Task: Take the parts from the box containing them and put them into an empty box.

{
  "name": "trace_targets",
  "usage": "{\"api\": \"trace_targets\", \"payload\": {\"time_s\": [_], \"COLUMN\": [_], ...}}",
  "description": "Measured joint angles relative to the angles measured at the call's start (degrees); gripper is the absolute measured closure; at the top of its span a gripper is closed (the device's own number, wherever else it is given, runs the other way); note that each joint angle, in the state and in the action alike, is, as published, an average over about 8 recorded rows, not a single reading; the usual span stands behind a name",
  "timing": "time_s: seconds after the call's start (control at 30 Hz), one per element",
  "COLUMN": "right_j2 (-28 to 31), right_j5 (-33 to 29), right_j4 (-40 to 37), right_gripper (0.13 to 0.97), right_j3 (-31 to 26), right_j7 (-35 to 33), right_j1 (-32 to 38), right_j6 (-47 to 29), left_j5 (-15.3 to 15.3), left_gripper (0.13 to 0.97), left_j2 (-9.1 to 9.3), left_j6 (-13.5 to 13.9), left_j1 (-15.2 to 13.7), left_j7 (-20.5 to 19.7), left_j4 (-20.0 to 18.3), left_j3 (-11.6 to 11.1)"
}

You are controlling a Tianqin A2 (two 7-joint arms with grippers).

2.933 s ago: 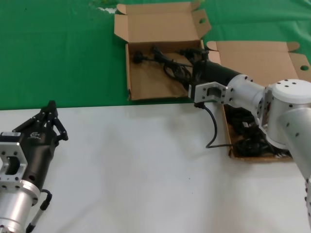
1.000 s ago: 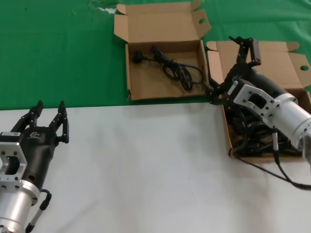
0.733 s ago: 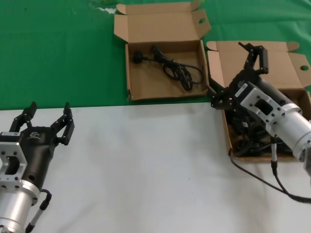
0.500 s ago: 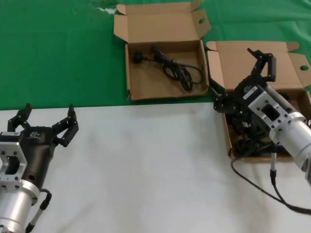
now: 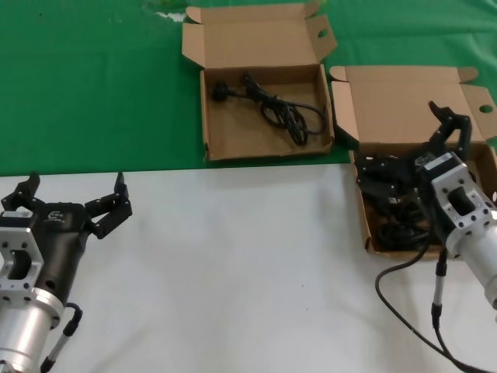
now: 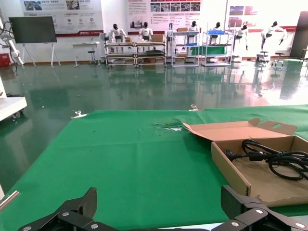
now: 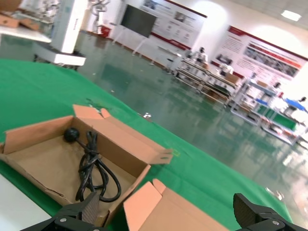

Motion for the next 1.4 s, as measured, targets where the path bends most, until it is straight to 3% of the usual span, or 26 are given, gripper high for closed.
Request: {"api": "trace_targets", "payload": {"time_s": [0.23, 0.87, 1.4], "right_j2": [-0.15, -0.56, -0.60], "right_j5": [1.46, 5.28, 5.63], "right_j4": [3.10, 11.25, 11.99], "right_gripper": [0.129, 0.129, 0.129], "right_j3": [1.63, 5.91, 6.30], "right_j7": [4.32, 15.65, 16.67], "right_j1": [-3.98, -14.48, -15.44], "right_j6": [2.44, 8.83, 9.41], "left_j5": [0.00, -0.01, 0.00], "left_gripper": [0.164, 0.132, 0.132], "left_j2": [0.00, 0.00, 0.00], "left_j6": [0.00, 0.00, 0.00], "left_j1": [0.00, 0.00, 0.00], "left_j7": [0.00, 0.00, 0.00], "left_j4": [0.00, 0.00, 0.00], "left_j3": [0.00, 0.00, 0.00]}}
